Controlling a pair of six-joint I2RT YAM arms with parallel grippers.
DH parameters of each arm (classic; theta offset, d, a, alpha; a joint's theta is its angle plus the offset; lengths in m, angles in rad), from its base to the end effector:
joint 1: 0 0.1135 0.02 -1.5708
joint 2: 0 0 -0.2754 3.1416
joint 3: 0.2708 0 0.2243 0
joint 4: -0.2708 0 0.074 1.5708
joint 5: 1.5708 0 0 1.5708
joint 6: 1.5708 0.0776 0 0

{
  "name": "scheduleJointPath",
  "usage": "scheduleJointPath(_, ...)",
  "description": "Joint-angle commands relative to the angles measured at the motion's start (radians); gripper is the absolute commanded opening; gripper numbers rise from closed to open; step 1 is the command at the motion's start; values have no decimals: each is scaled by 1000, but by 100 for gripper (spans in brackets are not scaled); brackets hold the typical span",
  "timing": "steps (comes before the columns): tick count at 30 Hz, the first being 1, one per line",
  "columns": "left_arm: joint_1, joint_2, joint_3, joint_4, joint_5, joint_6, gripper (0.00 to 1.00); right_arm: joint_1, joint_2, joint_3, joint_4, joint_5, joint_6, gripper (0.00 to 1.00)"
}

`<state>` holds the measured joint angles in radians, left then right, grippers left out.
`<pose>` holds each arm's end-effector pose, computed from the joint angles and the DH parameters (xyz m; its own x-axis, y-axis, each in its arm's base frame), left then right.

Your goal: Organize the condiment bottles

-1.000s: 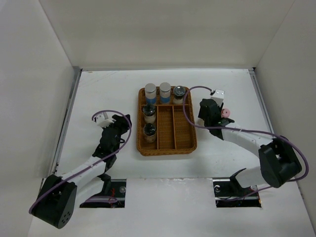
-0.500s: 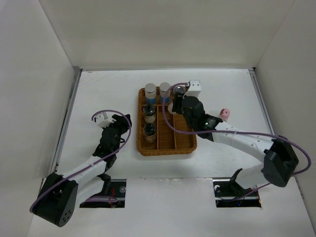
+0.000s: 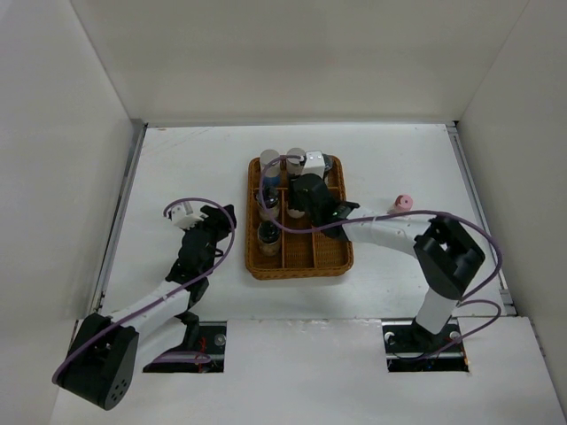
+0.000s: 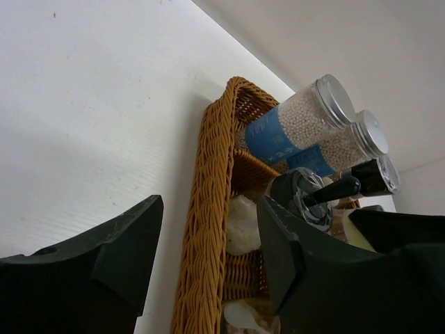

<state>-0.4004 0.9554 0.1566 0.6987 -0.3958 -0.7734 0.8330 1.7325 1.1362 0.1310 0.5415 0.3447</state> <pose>0.1955 -0.0503 0.2108 -0.0703 -0.6702 -0.7389 -0.0597 0.7422 -0.6675 0.3003 0.2709 0.2505 -0.3936 -0.0025 -0.9193 -0.2032 0.9755 0.0843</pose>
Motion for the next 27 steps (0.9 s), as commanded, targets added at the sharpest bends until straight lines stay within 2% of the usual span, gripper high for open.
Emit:
scheduleJointPath(1,-8,-18,-6,41,-6,9,54,8,27,53,67,14,16,38)
scheduleJointPath(6,-11,-1,-2,41,-14,10,55,10,58,57,64,25,17,42)
scheduleJointPath(13,-16,-6,0,41,-14,16,55,10,38,57,64,15,17,69)
scheduleJointPath(17,-27,-3,1,44,-32,25,55,15,-40,31,65,9,17,75)
scheduleJointPath(22,-19,-10,1,41,-35,28,55,5,-186,-38,56,-5,17,76)
scheduleJointPath(23,-18,-9,1,41,-37,28,55,-7,-223,-59,59,-5,17,76)
scheduleJointPath(24,-16,-6,1,41,-35,26,55,-22,-258,-82,62,-6,17,72)
scheduleJointPath(27,-28,-7,4,41,-32,28,55,-80,-355,-169,61,20,23,40)
